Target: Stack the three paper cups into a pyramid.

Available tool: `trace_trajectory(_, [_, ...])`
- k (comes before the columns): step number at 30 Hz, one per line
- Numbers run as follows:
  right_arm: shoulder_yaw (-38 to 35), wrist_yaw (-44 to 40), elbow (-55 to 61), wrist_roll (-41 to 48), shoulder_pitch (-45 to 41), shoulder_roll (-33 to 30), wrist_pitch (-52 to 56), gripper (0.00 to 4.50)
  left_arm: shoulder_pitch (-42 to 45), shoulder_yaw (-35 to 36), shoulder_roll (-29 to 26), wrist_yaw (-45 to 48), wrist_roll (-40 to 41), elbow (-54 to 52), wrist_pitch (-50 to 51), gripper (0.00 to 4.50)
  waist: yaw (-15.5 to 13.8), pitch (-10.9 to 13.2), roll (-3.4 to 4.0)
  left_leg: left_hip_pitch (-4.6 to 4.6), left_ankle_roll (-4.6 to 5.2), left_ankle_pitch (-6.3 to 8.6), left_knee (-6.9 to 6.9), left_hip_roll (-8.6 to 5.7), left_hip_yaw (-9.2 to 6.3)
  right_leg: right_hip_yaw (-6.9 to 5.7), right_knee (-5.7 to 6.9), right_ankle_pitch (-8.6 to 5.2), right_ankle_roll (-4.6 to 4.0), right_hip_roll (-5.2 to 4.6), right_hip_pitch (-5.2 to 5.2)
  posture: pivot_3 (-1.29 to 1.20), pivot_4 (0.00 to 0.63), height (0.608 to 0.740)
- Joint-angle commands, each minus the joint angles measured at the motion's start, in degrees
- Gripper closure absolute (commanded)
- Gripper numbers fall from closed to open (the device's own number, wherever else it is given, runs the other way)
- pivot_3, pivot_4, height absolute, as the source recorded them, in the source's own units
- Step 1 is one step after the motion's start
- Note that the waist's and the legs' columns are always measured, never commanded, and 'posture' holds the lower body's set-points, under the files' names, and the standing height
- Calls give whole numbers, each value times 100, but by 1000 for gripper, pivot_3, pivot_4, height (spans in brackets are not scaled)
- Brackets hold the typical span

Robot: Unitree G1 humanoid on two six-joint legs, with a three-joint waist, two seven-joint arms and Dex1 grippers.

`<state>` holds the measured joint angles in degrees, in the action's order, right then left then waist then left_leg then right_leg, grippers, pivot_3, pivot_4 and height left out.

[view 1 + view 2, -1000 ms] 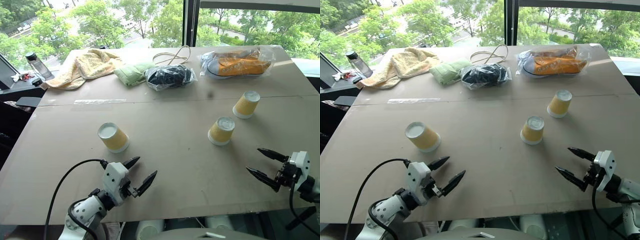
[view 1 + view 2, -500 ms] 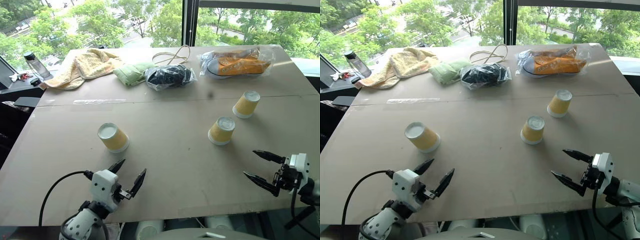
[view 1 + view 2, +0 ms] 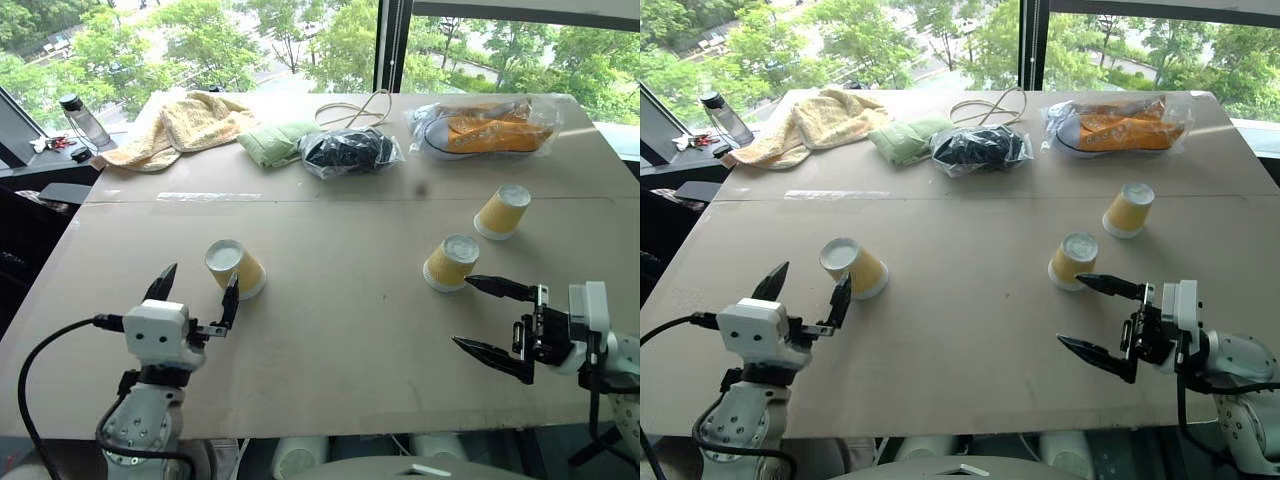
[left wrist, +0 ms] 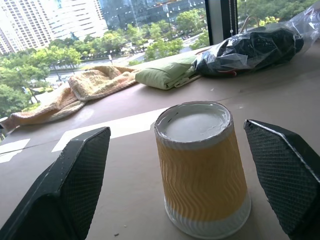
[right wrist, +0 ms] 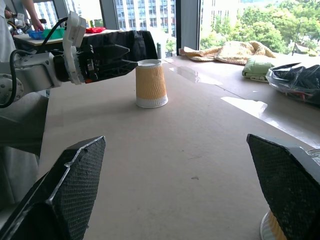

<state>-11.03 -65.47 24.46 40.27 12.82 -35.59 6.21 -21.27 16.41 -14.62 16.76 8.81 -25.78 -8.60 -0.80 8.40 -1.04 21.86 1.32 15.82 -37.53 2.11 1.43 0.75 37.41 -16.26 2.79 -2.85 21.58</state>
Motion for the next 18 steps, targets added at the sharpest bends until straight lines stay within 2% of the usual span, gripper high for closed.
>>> trace_trajectory(1, [-39,72,189,70,-36,26,-7,0,297,-58,-116,59,71,209,167,102,1,0,0,0,0,0,0,0,0,0,0,0,0,0,0,0,150,740])
trace_trajectory(13, [-120,235,370,220,-19,93,-13,0,716,-115,-130,80,175,621,449,102,6,1,-1,-8,0,0,0,2,-2,4,22,0,1,-2,0,0,150,740])
trace_trajectory(14, [-125,243,374,236,-37,108,-24,0,764,-103,-137,101,219,638,456,475,6,1,-1,-8,0,0,0,2,-3,3,22,0,1,-2,0,0,150,740])
trace_trajectory(16, [-132,255,394,274,-67,128,-30,0,800,-92,-160,145,252,640,443,895,6,1,-1,-8,0,0,0,2,-2,3,22,0,1,-2,0,0,150,740])
trace_trajectory(17, [-142,280,411,325,-97,142,0,0,816,-96,-174,170,266,646,443,1453,7,1,-1,-7,0,0,0,2,-3,3,22,0,1,-2,0,0,150,740])
trace_trajectory(18, [-153,308,431,372,-117,156,22,0,819,-102,-184,188,273,648,443,1795,10,1,-1,-7,0,0,0,2,-2,3,22,0,1,-2,0,0,150,740])
